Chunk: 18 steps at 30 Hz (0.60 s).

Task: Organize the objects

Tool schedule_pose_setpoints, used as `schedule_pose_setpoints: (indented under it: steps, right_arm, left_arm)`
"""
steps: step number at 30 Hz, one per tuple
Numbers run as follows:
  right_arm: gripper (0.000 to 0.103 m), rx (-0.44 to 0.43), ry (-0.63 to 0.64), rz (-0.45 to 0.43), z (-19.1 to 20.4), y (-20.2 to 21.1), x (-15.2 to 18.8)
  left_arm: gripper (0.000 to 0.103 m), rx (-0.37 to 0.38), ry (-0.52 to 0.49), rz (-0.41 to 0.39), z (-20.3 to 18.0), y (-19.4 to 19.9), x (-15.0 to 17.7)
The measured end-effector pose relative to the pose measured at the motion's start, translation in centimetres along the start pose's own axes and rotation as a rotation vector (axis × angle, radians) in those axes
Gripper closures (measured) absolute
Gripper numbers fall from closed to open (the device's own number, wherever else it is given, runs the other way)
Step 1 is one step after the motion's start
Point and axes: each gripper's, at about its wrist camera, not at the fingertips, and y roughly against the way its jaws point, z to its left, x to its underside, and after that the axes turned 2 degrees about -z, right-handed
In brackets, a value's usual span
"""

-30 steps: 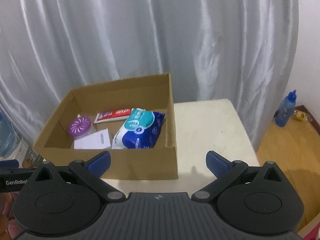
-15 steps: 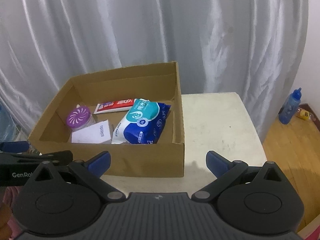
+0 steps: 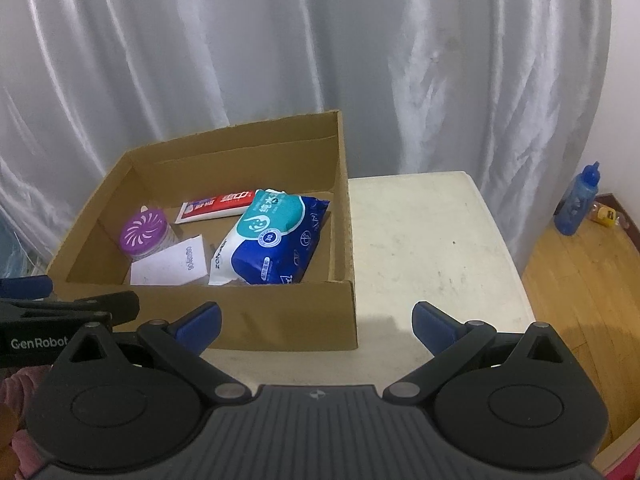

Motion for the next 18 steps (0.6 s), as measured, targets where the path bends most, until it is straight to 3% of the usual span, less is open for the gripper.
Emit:
schedule_pose_setpoints:
  steps: [18]
  right_arm:
    - [0.000,-0.009,-0.024,-0.005,-0.27,0.28,-0.08]
  left_arm:
    - [0.000,-0.015,-0.011,-0.019,-0.34,0.59,-0.32]
